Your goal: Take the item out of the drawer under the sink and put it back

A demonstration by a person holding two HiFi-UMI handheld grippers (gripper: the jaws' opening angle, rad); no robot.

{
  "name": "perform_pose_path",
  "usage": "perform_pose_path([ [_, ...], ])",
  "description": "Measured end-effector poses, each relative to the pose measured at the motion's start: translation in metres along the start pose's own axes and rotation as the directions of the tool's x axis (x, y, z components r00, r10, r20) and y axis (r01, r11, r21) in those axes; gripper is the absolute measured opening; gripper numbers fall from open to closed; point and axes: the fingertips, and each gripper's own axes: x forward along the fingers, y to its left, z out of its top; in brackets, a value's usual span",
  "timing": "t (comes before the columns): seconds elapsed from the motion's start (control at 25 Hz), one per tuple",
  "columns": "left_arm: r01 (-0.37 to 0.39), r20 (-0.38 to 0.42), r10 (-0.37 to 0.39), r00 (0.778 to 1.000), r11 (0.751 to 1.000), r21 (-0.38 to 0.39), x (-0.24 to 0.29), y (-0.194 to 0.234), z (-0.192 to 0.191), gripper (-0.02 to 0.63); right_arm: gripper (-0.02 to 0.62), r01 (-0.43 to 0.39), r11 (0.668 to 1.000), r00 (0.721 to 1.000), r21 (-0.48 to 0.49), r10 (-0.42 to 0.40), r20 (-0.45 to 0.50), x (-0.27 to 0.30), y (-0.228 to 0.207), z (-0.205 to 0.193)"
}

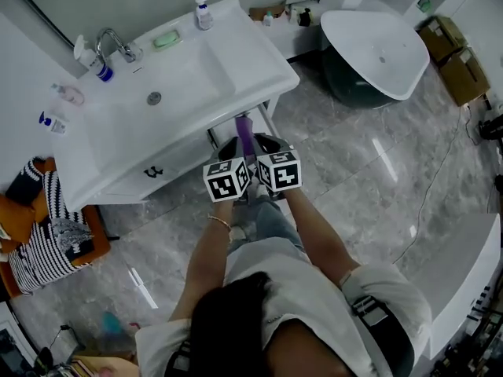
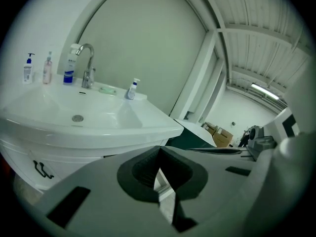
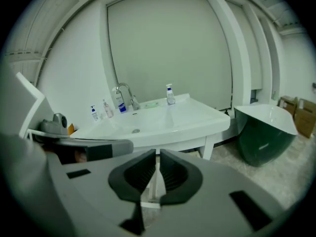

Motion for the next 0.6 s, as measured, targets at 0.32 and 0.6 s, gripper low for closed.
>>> perform_pose_path([
  [0.32,0.018,0.015,-0.018,1.0,1.0,0.015,-0.014,0.004,0.0,0.003,0.018,0.028,1.0,0.999,-0.007,-0.028,0.041,-0.013,0.008,0.002],
  [0.6,0.015,0.005,-0.015,1.0,0.998,0.059,-0.017,0.006,-0.001,0.003,0.015,0.023,1.0,0.999,-0.015,-0.022,0.038,-0.015,0.016,0.0],
])
